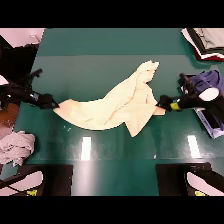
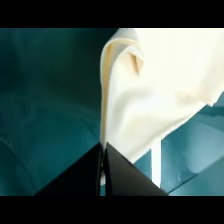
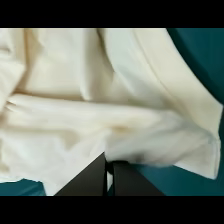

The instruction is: Fold the shirts.

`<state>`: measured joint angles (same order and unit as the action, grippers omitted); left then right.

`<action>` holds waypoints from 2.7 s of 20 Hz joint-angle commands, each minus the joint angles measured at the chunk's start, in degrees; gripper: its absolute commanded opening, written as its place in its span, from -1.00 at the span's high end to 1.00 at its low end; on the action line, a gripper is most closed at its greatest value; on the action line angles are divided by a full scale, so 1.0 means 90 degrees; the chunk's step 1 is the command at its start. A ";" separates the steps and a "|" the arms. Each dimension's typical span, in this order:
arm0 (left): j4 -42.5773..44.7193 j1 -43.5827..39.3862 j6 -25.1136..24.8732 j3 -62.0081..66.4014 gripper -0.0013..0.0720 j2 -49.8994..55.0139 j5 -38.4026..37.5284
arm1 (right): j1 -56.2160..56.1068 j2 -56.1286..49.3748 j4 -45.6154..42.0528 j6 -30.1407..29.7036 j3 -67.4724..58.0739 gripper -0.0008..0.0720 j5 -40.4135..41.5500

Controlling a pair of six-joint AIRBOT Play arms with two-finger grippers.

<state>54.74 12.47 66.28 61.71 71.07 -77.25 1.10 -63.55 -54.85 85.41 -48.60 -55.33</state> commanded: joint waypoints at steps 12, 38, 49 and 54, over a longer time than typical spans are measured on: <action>-0.0476 0.0007 0.1163 0.6144 0.91 -0.1775 0.1855 | 0.2035 0.1066 -0.0083 0.0000 -0.7023 0.93 -0.1870; -0.0641 0.0000 0.0954 0.0896 0.91 0.0153 0.2353 | 0.0651 -0.2283 -0.2271 0.0537 -0.4891 0.94 -0.2756; -0.1970 0.0000 -0.0680 0.1562 0.91 0.1418 0.4078 | 0.0333 -0.3264 -0.3109 0.0670 -0.5722 0.94 -0.0435; -0.0933 0.0000 -0.0750 0.1513 0.91 0.1756 0.2686 | 0.0328 -0.3252 -0.3424 0.0546 -0.4908 0.94 -0.1423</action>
<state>41.52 12.45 60.53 75.22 84.93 -46.19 4.14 -92.79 -83.40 90.94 -96.23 -64.10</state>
